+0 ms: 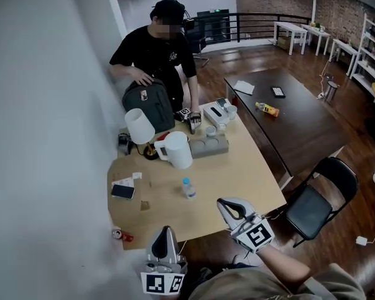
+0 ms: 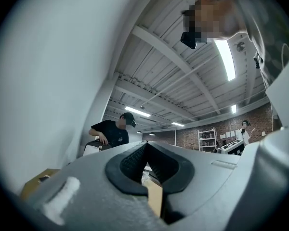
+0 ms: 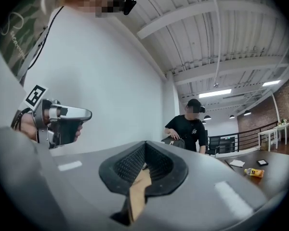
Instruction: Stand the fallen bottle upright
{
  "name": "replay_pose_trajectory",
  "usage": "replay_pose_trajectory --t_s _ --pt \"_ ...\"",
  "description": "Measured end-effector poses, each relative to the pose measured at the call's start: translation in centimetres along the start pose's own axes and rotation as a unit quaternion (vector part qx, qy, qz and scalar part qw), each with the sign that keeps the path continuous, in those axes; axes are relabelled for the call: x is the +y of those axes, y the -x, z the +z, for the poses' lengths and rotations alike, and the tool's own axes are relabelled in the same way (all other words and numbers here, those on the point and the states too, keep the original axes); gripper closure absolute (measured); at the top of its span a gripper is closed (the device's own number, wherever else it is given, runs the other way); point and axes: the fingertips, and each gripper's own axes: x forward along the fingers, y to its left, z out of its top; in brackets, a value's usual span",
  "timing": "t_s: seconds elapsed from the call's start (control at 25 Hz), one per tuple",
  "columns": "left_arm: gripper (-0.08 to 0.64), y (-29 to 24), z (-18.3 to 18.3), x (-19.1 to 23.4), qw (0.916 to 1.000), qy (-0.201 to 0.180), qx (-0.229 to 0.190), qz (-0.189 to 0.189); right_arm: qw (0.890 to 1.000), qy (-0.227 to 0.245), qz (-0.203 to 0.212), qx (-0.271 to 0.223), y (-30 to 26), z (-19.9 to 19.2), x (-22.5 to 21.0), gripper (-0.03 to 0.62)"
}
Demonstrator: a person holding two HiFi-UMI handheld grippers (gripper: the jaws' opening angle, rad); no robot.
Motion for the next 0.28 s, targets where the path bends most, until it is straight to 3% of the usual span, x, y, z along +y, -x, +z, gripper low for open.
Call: replay_pose_trajectory --t_s 0.28 --pt "0.557 -0.92 0.48 0.28 0.9998 -0.003 -0.015 -0.014 1.0 0.009 -0.012 0.007 -0.71 0.33 0.22 0.591"
